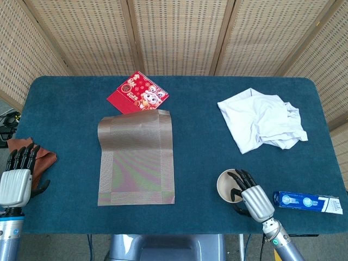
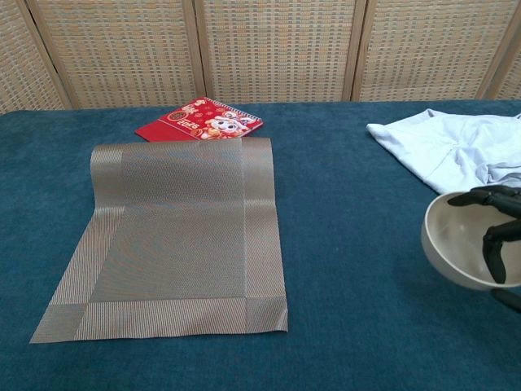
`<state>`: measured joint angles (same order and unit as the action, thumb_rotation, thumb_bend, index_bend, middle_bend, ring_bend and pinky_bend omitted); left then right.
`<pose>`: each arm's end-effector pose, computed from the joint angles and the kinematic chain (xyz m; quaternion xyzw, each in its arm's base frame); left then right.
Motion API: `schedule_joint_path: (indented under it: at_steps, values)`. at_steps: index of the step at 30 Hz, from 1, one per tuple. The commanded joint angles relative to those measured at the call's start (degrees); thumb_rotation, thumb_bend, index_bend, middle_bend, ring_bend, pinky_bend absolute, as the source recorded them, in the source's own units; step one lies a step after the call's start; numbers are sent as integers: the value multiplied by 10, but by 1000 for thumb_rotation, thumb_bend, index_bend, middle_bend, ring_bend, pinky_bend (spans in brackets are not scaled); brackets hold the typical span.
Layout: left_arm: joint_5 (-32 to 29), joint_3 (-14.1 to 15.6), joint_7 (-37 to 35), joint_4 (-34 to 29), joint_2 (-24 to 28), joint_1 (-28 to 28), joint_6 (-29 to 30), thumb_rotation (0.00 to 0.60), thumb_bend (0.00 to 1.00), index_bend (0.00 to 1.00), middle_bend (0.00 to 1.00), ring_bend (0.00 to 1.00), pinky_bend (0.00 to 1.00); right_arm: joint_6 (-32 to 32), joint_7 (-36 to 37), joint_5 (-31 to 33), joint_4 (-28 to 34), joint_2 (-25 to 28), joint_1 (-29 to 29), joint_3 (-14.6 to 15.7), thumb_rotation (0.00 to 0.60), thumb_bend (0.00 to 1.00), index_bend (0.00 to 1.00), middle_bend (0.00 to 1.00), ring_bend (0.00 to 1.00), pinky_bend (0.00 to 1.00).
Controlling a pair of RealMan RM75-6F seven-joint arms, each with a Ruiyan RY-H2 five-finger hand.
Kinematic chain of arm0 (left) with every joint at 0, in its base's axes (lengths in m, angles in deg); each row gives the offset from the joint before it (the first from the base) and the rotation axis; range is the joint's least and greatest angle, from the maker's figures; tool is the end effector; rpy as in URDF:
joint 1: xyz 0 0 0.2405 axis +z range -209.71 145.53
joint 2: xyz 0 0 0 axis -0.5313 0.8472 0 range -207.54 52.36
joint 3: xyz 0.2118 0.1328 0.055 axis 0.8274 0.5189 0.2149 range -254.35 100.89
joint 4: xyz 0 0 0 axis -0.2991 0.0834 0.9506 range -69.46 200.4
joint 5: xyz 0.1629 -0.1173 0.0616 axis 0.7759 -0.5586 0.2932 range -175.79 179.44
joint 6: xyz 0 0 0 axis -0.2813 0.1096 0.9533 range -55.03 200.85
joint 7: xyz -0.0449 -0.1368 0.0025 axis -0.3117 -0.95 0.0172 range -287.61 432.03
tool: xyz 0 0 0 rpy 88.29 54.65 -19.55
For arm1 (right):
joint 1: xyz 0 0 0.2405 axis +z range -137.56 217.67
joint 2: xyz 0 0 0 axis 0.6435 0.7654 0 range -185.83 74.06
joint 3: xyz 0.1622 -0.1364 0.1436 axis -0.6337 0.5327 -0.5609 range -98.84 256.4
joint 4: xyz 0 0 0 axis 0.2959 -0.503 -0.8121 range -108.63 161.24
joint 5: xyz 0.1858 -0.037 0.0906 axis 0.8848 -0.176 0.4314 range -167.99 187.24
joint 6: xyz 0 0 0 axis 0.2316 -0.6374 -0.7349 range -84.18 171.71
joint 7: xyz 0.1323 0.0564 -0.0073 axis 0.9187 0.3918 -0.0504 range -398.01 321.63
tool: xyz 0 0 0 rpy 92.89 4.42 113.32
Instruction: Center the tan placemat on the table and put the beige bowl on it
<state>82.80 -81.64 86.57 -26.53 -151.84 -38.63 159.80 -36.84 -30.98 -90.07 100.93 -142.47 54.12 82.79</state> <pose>-0.2962 0.1952 0.1163 -0.5782 -0.3643 -0.3713 0.6286 -0.2693 -0.1948 0.0177 0.6963 -0.3910 0.4570 0.3917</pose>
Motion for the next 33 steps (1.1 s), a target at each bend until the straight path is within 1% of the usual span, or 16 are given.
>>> schedule_joint_path:
  at_steps: [1,5,8,13,18,22,27,33]
  values:
    - [0,0,0,-1,1,1,1,600,199,0,0,0,0,11,-16,23,14,18,12,-25,600,531,705,181,0,103]
    - [1,0,1,-2,1,1,1,600,199,0,0,0,0,34,-35,61,32,39,28,-58,600,530,705,181,0,103]
    - [3,1,2,-3,1,1,1,600,198,0,0,0,0,64,-46,95,39,51,42,-79,600,531,705,181,0,103]
    - [3,1,4,-3,0,1,0,600,199,0,0,0,0,118,-61,149,25,54,63,-101,600,530,706,181,0,103]
    - [3,2,7,-1,-2,0,-4,600,198,0,0,0,0,142,-56,174,3,41,74,-109,600,531,706,183,0,103]
    - [5,3,9,0,-4,0,-3,600,199,0,0,0,0,149,-43,182,-10,30,80,-114,600,530,706,187,0,103]
    - [4,3,8,-1,-2,0,-5,600,199,0,0,0,0,162,-21,205,-3,24,86,-126,600,511,704,184,0,103]
    - [5,4,4,-3,3,0,-8,600,199,0,0,0,0,191,-46,244,2,26,88,-127,600,481,667,155,0,92]
